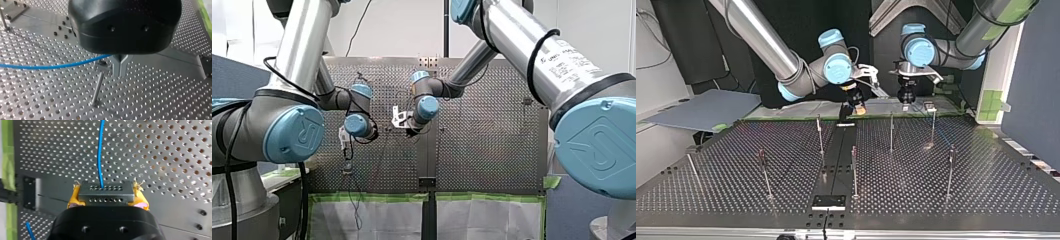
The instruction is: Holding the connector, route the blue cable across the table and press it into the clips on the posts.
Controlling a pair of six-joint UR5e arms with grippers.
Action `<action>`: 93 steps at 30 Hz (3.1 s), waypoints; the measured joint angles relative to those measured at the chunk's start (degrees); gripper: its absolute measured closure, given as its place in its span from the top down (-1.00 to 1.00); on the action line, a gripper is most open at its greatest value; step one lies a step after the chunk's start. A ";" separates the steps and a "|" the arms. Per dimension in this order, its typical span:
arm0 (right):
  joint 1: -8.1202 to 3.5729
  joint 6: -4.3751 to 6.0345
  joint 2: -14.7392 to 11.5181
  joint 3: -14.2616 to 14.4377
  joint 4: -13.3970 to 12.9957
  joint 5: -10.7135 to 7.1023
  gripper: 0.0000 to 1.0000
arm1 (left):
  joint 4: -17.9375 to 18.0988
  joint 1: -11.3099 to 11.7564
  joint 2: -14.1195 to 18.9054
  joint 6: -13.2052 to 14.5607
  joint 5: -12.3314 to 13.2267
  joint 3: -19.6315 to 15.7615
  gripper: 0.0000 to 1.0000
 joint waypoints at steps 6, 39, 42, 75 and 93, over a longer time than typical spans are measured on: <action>-0.48 0.02 0.01 -1.97 -0.21 -1.58 -1.00 | 0.52 1.22 -0.25 -0.04 0.25 0.43 -1.00; -3.49 3.17 1.68 -2.48 -3.91 -5.23 -1.00 | 2.01 4.00 -6.92 -1.28 4.61 9.03 -1.00; -4.07 3.18 1.75 -2.53 -4.41 -5.49 -1.00 | 1.20 4.31 -7.76 -1.20 4.79 10.50 -1.00; -8.26 3.18 1.70 -2.65 -3.68 -7.09 -1.00 | -10.85 4.20 -10.09 1.34 1.37 17.43 1.00; -9.71 3.42 1.55 -2.65 -0.42 -6.72 -1.00 | -17.28 2.27 -2.66 1.21 -0.22 12.40 1.00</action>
